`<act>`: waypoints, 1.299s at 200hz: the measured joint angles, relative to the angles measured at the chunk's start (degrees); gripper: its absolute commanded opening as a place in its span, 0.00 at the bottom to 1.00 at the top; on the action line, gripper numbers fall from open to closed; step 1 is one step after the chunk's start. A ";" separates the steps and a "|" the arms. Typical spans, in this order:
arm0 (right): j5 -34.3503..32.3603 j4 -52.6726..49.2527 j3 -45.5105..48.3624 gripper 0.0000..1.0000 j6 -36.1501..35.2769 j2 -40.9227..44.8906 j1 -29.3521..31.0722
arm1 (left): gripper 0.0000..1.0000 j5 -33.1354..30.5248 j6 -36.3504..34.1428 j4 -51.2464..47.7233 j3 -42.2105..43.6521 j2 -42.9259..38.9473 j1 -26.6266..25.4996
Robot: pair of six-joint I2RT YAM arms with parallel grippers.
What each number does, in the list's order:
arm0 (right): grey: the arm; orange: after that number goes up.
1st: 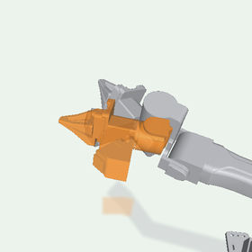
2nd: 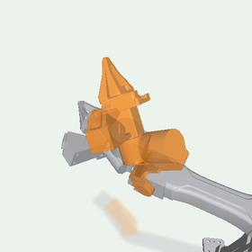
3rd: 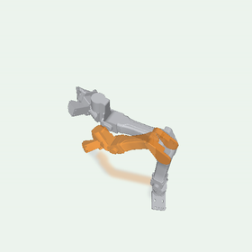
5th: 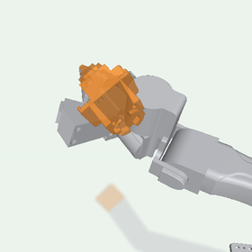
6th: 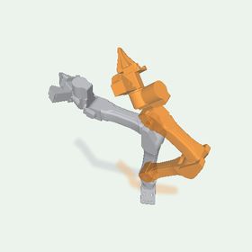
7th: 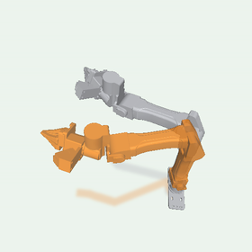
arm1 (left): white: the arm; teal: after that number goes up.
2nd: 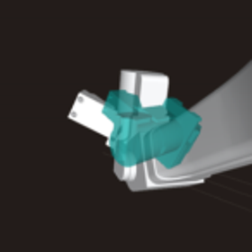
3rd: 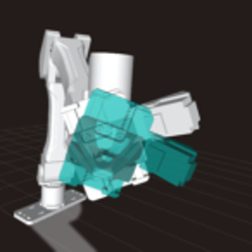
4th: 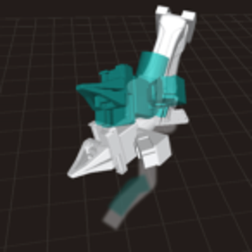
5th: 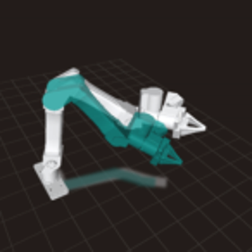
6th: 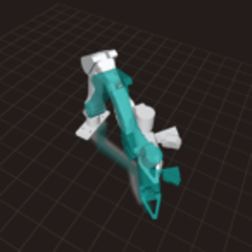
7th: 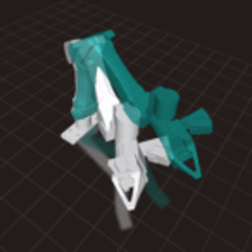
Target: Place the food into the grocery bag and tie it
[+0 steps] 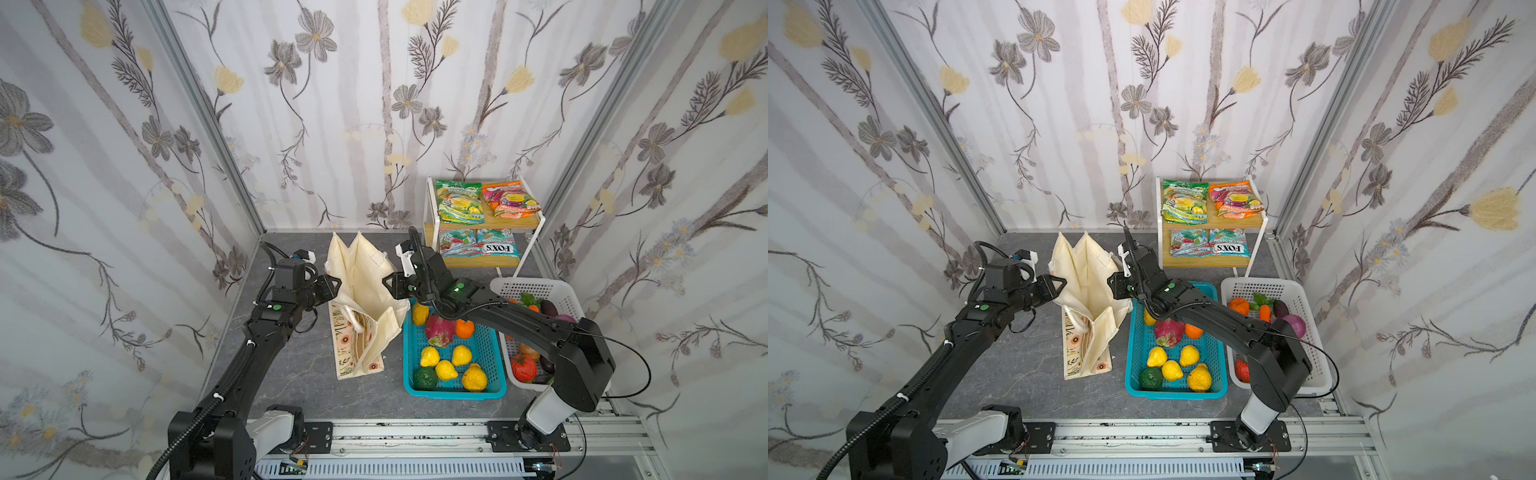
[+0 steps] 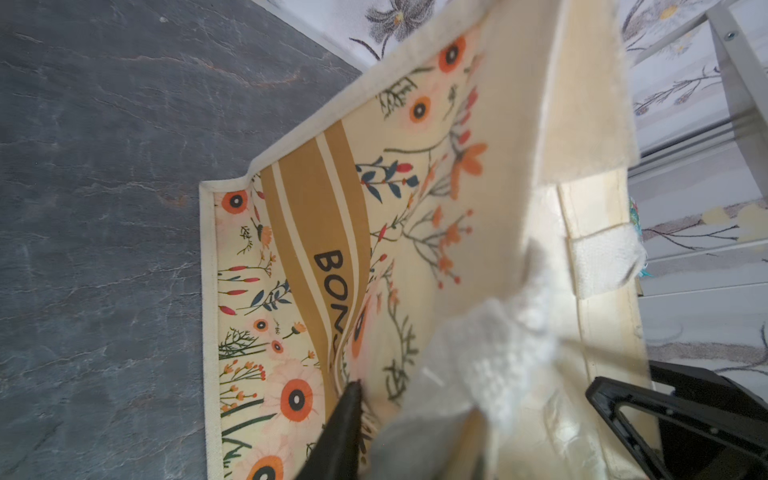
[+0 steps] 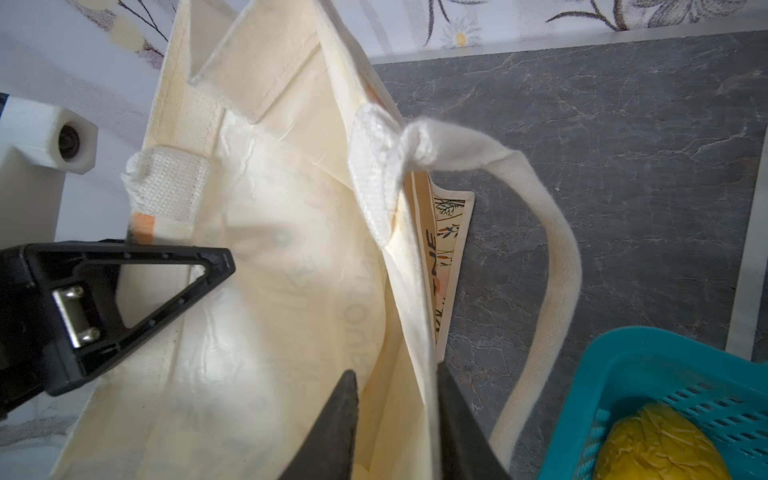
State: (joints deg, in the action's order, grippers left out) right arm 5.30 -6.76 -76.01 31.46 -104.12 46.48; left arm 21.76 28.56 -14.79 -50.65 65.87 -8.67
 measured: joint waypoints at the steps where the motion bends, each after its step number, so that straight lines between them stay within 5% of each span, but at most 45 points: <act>1: 0.07 0.00 -0.04 0.10 0.00 -0.04 0.02 | 0.00 -0.07 0.00 0.00 0.00 0.02 -0.04; 22: 0.31 0.09 -0.04 0.00 -0.11 0.20 0.02 | 0.00 -1.09 -0.11 -0.48 -0.07 -1.44 0.44; 96: -4.22 -5.55 1.86 0.00 -3.72 7.23 -4.28 | 0.00 -15.13 -10.86 -17.84 -11.58 -4.79 7.72; 147: -2.67 -11.08 2.12 0.00 -6.56 8.55 -6.29 | 0.00 -13.94 -16.00 -23.82 -7.72 -10.05 16.35; 188: -2.29 -12.46 2.19 0.02 -7.69 8.85 -6.97 | 0.00 -7.39 -16.63 -25.33 -7.78 -10.12 16.55; 214: -3.21 -12.24 1.84 0.04 -7.48 9.27 -4.09 | 0.14 -3.74 -13.88 -24.44 -8.87 -8.55 10.27; 238: -2.69 -10.62 1.27 0.06 -6.60 8.39 -1.27 | 0.53 -1.99 -12.79 -22.29 -10.29 -6.16 7.61; 260: -2.80 -10.54 1.79 0.11 -5.25 7.65 -0.74 | 0.68 -2.73 -12.35 -21.44 -10.49 -5.16 7.43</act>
State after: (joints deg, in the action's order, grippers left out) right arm 2.50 -17.30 -74.22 26.22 -96.47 45.74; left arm 19.03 16.21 -36.23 -61.14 60.71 -1.23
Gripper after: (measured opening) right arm 0.075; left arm 0.605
